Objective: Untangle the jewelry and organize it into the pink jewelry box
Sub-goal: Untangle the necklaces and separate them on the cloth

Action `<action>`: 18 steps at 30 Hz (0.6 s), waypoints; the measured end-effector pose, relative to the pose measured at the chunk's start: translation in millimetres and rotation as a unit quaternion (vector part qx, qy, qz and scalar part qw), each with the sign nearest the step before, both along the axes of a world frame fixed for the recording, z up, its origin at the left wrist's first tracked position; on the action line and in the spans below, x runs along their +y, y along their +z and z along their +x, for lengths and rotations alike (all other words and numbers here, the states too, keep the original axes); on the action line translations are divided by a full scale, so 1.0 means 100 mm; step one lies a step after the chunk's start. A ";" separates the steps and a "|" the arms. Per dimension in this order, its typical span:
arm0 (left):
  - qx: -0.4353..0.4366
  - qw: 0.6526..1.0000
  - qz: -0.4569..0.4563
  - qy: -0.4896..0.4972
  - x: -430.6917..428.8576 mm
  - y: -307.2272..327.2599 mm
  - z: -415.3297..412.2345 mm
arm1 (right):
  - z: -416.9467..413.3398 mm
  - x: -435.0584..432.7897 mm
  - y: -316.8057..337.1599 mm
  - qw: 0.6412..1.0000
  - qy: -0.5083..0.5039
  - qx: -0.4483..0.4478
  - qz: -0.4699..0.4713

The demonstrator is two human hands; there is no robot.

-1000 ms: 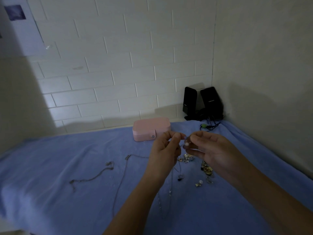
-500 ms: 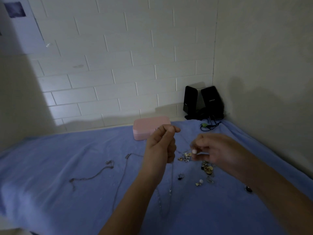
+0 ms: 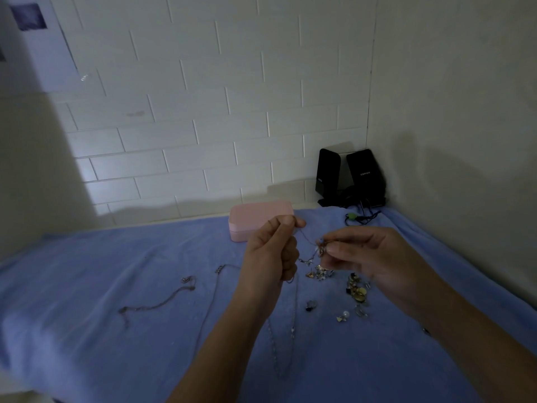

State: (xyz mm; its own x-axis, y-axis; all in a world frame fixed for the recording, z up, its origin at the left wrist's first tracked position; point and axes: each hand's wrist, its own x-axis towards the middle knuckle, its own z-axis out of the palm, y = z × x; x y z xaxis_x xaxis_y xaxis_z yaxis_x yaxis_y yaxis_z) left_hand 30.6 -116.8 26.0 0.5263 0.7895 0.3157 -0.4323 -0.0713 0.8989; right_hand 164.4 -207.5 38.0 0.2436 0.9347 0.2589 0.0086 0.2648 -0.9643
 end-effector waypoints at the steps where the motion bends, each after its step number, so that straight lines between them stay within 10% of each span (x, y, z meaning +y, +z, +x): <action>1: 0.003 1.000 -0.001 0.002 0.00 0.00 0.00 | 0.00 -0.01 0.01 1.000 0.001 0.000 0.002; 18: 0.125 0.987 0.083 -0.062 0.01 0.00 -0.03 | 0.04 -0.04 0.07 0.997 -0.009 -0.062 0.033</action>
State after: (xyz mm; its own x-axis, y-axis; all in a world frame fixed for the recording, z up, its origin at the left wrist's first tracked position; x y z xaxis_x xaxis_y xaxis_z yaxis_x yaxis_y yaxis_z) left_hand 27.5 -115.8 25.9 0.6939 0.6624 0.2822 -0.2126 -0.1860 0.9593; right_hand 168.6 -211.4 45.3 0.2215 0.9107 0.3487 0.1327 0.3261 -0.9360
